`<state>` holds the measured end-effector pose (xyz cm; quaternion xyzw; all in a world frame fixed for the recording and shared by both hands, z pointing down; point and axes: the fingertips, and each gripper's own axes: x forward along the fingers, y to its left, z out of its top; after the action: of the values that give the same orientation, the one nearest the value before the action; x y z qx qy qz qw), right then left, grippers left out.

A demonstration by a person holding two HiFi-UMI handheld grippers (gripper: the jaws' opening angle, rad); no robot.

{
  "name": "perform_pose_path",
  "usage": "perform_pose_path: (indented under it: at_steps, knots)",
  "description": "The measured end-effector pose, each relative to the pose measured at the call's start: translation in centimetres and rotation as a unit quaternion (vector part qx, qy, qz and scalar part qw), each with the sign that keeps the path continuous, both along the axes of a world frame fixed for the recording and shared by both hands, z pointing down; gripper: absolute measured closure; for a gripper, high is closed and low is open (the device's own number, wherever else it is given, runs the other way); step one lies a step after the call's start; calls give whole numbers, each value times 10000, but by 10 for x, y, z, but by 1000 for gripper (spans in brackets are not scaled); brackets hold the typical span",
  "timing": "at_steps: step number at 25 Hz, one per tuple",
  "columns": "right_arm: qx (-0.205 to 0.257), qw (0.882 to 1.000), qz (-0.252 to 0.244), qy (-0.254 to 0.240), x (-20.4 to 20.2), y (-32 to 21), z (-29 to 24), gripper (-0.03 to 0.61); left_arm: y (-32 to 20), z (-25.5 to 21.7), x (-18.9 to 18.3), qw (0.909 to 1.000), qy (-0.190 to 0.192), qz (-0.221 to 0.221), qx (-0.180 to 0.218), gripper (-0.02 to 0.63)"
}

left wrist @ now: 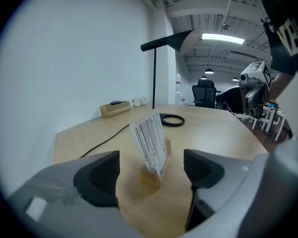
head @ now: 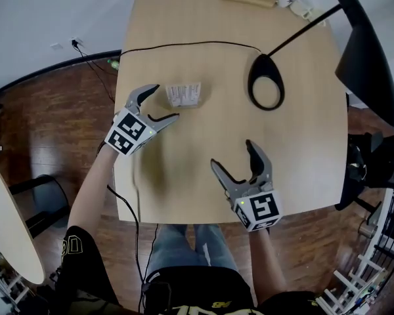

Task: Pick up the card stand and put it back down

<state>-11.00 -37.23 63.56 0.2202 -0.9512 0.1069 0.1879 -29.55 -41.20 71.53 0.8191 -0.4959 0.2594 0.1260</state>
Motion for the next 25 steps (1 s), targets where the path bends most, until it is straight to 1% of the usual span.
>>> perform_pose_path:
  at_steps: [3,7,9,10,11,12,13,14,16,18,20,23,25]
  knots:
    - [-81,10000,36,12,1,4,8,161,-12,25,4,9996,57,172,-199,209]
    - [-181,9998,35,98,7,10,20,160,-27,45,16,9987,112,385,-329,267]
    - [-200,9997,27,131,11,12,23,161,-31,51,26,9971,37,662,-374,293]
    - [-193,9997,6,139,12,14,24,161,-32,54,30,9960,-72,802,-386,302]
    - [-179,9997,-21,146,12,16,24,161,-33,57,32,9949,-200,904,-390,349]
    - [-163,9997,-45,154,12,18,23,161,-34,59,33,9940,-295,970,-399,433]
    - [-153,9997,-55,156,12,20,23,161,-33,61,35,9934,-335,1016,-422,482]
    - [-149,9998,-51,150,12,22,22,160,-32,63,37,9928,-342,1056,-457,499]
    - [-138,9998,-13,104,12,23,16,161,-28,61,47,9910,-322,1197,-507,502]
    - [-85,10000,11,26,11,20,5,160,-22,50,61,9894,-222,1336,-518,505]
    - [8,10000,9,-63,9,15,-13,161,-16,27,74,9896,-73,1357,-481,505]
    - [186,9995,20,-255,5,13,-51,161,-1,-24,87,9920,145,1215,-312,505]
    - [334,9985,41,-441,3,16,-81,160,12,-67,92,9943,194,1048,-98,505]
